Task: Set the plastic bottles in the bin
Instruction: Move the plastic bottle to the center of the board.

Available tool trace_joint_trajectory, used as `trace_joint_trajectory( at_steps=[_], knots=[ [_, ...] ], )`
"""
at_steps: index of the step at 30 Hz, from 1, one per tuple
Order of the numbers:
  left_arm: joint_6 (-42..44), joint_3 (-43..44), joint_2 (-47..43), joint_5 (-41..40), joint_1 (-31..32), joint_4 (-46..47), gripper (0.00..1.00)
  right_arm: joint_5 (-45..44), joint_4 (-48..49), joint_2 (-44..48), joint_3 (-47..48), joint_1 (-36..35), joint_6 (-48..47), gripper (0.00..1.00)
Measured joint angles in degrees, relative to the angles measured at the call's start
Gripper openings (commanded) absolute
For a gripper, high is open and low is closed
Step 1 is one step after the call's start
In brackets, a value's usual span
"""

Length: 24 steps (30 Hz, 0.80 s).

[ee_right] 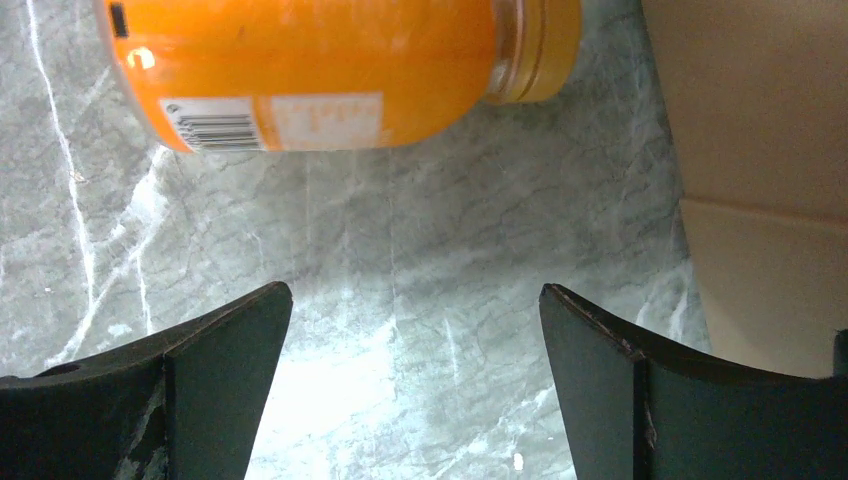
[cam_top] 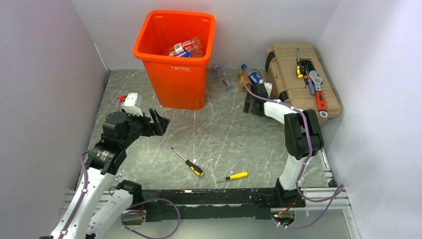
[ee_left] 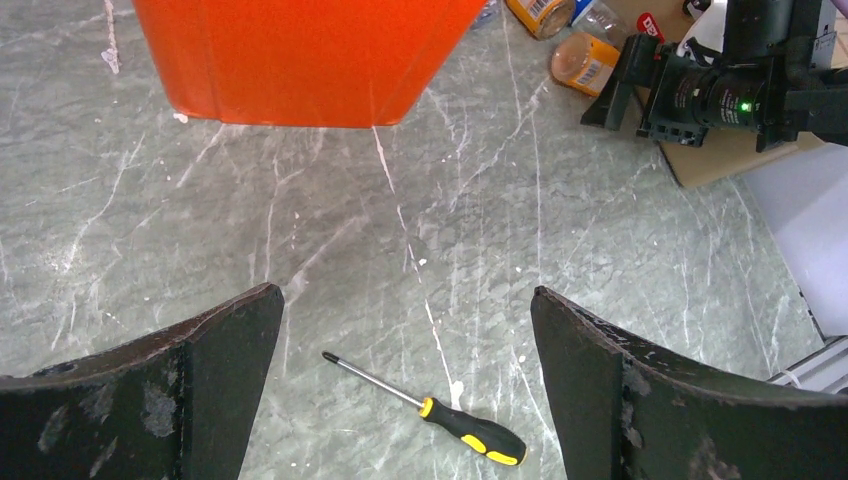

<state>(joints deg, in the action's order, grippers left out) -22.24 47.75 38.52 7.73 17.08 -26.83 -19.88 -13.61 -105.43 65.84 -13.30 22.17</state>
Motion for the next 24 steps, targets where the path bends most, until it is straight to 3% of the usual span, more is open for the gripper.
trace_joint_trajectory(
  at_steps=[8, 16, 24],
  knots=[
    [0.00, -0.17, 0.15, 0.00, 0.00, 0.00, 0.99, 1.18, 1.53, 3.17, -2.12, 0.15, 5.62, 1.00],
    [0.00, -0.28, 0.96, 0.07, 0.00, -0.02, 0.99, 0.59, 4.96, 6.71, -0.26, 0.13, 4.13, 1.00],
    [0.00, -0.28, 1.16, 0.13, 0.00, 0.00, 0.99, 0.22, 6.23, -2.25, 8.59, 0.15, -0.09, 1.00]
  ],
)
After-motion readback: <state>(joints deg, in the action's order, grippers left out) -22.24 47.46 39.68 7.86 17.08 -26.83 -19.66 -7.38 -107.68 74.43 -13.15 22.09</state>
